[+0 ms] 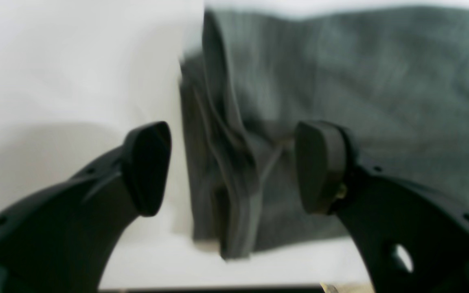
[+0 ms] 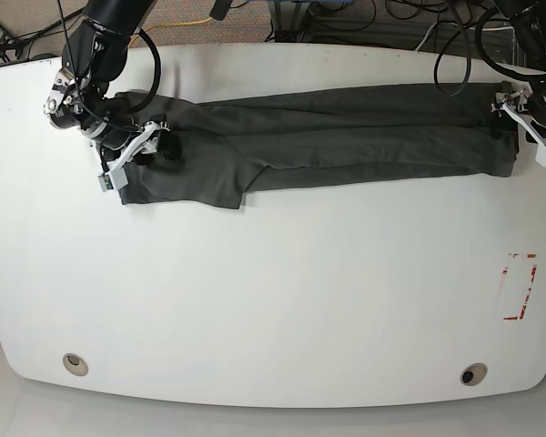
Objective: Fold the T-shirt properly
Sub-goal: 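Hold the grey strip's ends with both grippers, pressing it flat, then move the left gripper to the strip's middle and grasp it, then fold the strip's end held by the right gripper over toward the left gripper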
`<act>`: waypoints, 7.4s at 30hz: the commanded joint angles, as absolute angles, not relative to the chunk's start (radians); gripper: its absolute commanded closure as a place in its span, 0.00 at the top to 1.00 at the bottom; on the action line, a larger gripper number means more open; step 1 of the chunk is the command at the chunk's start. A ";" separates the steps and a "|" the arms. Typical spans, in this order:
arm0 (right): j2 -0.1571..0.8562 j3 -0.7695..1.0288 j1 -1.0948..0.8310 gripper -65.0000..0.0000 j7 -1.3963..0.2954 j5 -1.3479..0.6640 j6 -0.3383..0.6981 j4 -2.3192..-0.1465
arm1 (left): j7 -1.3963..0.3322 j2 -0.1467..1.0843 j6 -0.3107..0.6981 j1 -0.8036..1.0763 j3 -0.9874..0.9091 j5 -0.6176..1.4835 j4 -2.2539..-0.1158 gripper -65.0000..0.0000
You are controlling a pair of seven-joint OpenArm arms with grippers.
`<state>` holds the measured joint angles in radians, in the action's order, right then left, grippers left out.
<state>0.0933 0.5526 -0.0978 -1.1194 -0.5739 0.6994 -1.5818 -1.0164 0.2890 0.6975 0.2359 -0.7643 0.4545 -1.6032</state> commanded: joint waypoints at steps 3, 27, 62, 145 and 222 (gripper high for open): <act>0.093 0.553 -0.093 0.59 -1.127 -0.567 0.698 -1.589 | -1.053 0.308 0.698 0.231 -0.826 0.565 -1.612 0.70; 0.091 0.553 -0.116 0.59 -1.127 -0.567 0.698 -1.589 | -1.056 0.380 0.698 0.148 -0.757 0.607 -1.317 0.69; 0.091 0.553 -0.107 0.59 -1.127 -0.565 0.698 -1.554 | -1.247 0.143 0.698 0.079 -0.314 0.657 -1.890 0.05; 0.013 0.687 -0.030 0.64 -1.320 -0.776 0.698 -1.550 | -1.101 0.096 0.698 0.133 -0.346 0.357 -1.669 0.10; 0.012 -0.088 -0.015 0.84 -1.175 -0.753 0.676 -1.868 | -1.069 0.013 0.698 0.102 -0.570 0.260 -1.883 0.11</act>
<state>0.0013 -0.0860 -0.0055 -1.1973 -0.7300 0.6731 -1.8301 -1.0840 0.0036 0.6971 0.1081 -0.5545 0.2459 -1.8381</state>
